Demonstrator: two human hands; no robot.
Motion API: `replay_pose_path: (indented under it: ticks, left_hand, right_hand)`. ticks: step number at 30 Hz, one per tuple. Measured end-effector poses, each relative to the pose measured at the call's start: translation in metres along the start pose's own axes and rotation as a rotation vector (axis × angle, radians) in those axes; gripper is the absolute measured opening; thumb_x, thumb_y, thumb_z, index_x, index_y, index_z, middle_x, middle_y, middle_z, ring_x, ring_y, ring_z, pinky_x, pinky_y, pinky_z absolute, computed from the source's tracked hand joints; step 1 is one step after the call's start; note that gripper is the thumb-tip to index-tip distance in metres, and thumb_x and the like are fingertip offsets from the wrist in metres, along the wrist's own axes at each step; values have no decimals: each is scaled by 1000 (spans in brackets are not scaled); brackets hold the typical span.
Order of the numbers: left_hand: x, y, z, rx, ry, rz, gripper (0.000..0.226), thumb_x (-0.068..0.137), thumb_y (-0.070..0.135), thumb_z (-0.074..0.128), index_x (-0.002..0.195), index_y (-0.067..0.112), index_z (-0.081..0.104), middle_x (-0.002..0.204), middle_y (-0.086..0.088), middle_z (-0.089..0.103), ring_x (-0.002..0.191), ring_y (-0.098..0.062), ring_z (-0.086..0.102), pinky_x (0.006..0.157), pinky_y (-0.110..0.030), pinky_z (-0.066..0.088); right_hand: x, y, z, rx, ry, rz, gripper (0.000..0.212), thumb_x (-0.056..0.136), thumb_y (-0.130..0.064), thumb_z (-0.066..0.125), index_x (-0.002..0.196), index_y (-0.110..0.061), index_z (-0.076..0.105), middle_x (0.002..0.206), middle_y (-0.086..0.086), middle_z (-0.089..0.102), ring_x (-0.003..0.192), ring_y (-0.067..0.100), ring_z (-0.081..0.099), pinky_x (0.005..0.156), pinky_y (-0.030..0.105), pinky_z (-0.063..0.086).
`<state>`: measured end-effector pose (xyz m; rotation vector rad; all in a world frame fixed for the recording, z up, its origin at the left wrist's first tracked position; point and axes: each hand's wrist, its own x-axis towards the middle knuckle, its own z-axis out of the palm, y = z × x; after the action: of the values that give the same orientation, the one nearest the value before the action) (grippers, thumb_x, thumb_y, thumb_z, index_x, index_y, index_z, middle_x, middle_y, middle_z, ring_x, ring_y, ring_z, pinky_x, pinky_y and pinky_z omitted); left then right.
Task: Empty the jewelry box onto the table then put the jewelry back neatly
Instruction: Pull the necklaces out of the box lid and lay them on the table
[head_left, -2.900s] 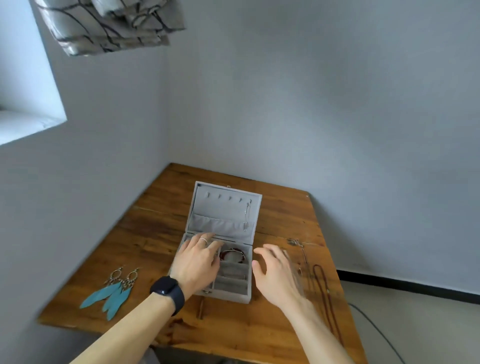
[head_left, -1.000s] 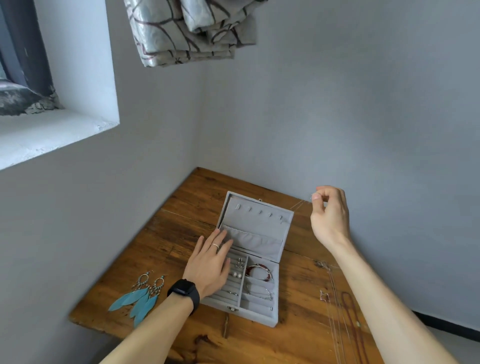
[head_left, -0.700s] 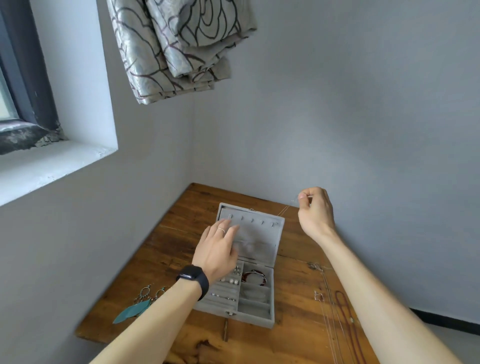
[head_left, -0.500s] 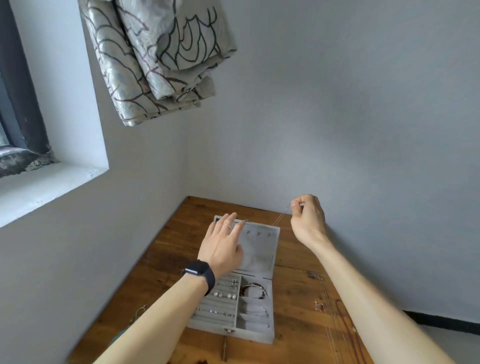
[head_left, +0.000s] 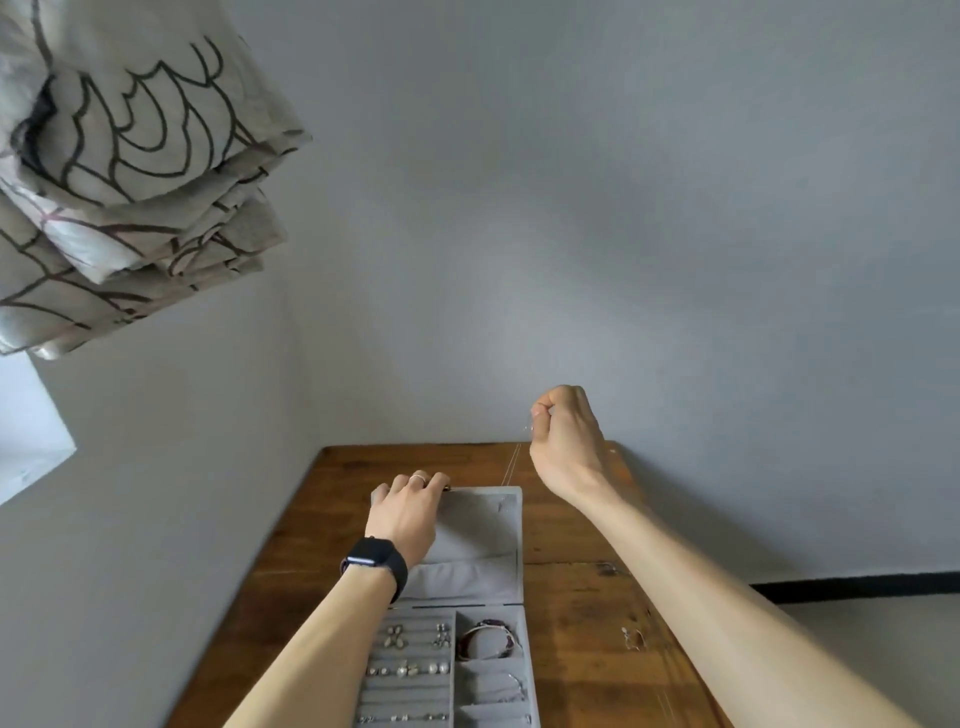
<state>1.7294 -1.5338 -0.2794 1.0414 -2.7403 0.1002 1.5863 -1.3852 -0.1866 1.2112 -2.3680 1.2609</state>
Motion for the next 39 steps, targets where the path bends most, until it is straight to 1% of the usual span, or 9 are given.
replay_pose_path:
  ticks: [5,10,14,19,22,24,29,35,39]
  left_hand:
    - [1,-4,6,3,68,28,66,87,-3,47,143,31,41,137,2,53,123,-23,48,101,-37,39]
    - [3,-3,0,-84,-17,31,56,93,19,51,146,32,40,143,1,52,129,-24,47,107,-39,39]
    - [-7,13,-31,-456,-6,51,65,86,30,63,147,33,41,147,-1,48,135,-24,42,108,-38,40]
    - [-39,33,-87,-923,-22,133,48,72,44,71,120,39,66,119,20,68,115,-2,60,98,-24,44]
    - [-64,38,-104,-1027,-92,202,29,73,47,77,100,37,76,100,20,74,100,1,67,93,-26,50]
    - [-82,39,-107,-1040,-55,223,21,78,51,79,91,35,77,91,17,75,90,0,69,82,-16,49]
    - [-121,36,-103,-1044,0,228,20,83,50,75,84,30,78,78,13,75,72,-2,69,66,-9,46]
    - [-152,32,-94,-1124,-86,234,17,85,40,75,89,24,80,84,6,77,80,-11,73,76,-20,56]
    - [-162,35,-92,-1260,-100,185,17,86,34,74,92,19,80,87,-3,77,83,-22,74,77,-29,60]
  right_hand:
    - [12,-5,-6,125,122,97,11,97,-5,43,98,-15,46,107,-4,40,84,20,48,74,27,31]
    - [-3,-8,-13,216,-38,38,11,103,-22,43,104,-16,53,113,-2,56,96,14,55,64,23,29]
    - [-18,-10,-31,299,-163,46,12,103,-27,48,105,-19,56,108,-2,63,95,9,58,73,18,39]
    - [-43,-15,-52,286,-339,14,11,102,-33,52,101,-25,59,109,-10,63,98,1,57,75,9,38]
    - [-62,-21,-63,278,-408,-13,9,101,-32,53,101,-27,61,103,-18,65,92,-12,57,69,1,37]
    - [-77,-25,-68,261,-436,-45,9,101,-31,55,101,-27,63,94,-23,65,86,-21,53,69,-1,36]
    - [-111,-25,-65,252,-547,-58,10,100,-35,54,101,-29,62,104,-10,68,100,4,60,93,31,48]
    - [-142,-18,-61,328,-565,4,10,99,-40,55,99,-33,63,97,-8,72,93,6,65,91,39,53]
    - [-168,-17,-50,700,-646,142,24,98,-42,57,112,-23,62,113,-3,73,106,14,69,97,44,51]
